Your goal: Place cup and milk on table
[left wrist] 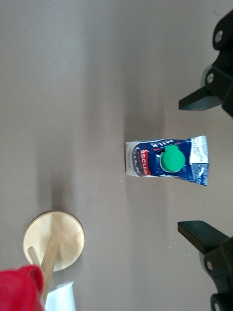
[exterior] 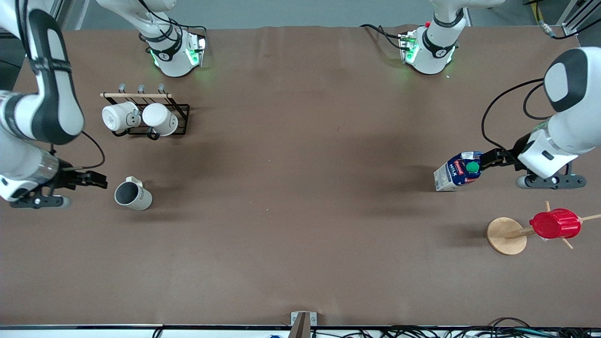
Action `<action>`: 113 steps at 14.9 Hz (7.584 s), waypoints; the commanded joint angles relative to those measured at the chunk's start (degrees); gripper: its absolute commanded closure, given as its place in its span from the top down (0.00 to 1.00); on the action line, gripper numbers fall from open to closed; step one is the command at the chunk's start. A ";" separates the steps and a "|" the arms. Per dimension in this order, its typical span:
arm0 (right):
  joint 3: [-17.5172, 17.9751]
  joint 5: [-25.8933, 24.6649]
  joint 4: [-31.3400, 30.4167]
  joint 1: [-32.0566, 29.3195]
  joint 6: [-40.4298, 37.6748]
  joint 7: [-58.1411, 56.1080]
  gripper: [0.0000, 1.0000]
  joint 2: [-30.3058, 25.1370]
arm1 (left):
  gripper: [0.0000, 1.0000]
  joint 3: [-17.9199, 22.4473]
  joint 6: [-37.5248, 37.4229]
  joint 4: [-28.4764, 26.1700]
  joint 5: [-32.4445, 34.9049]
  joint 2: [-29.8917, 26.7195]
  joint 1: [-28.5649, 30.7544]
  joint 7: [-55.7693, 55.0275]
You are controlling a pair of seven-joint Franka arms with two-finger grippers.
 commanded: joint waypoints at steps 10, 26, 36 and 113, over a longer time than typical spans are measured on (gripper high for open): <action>0.18 0.77 -7.19 0.24 17.29 -5.92 0.90 7.01 | 0.99 -0.88 13.56 -9.86 1.25 4.22 -0.67 -0.20; 13.34 0.69 0.97 2.35 4.38 17.41 0.00 3.59 | 0.87 -1.05 13.65 -13.91 2.83 1.06 -0.05 -0.11; 17.41 -8.79 20.57 28.79 4.99 53.47 0.00 18.16 | 0.31 -1.14 11.18 -14.53 2.83 0.00 1.00 1.12; 2.46 -1.25 25.42 1.30 -40.01 17.81 1.00 -16.10 | 1.00 0.25 -15.18 9.21 -2.00 -12.11 -3.74 -1.43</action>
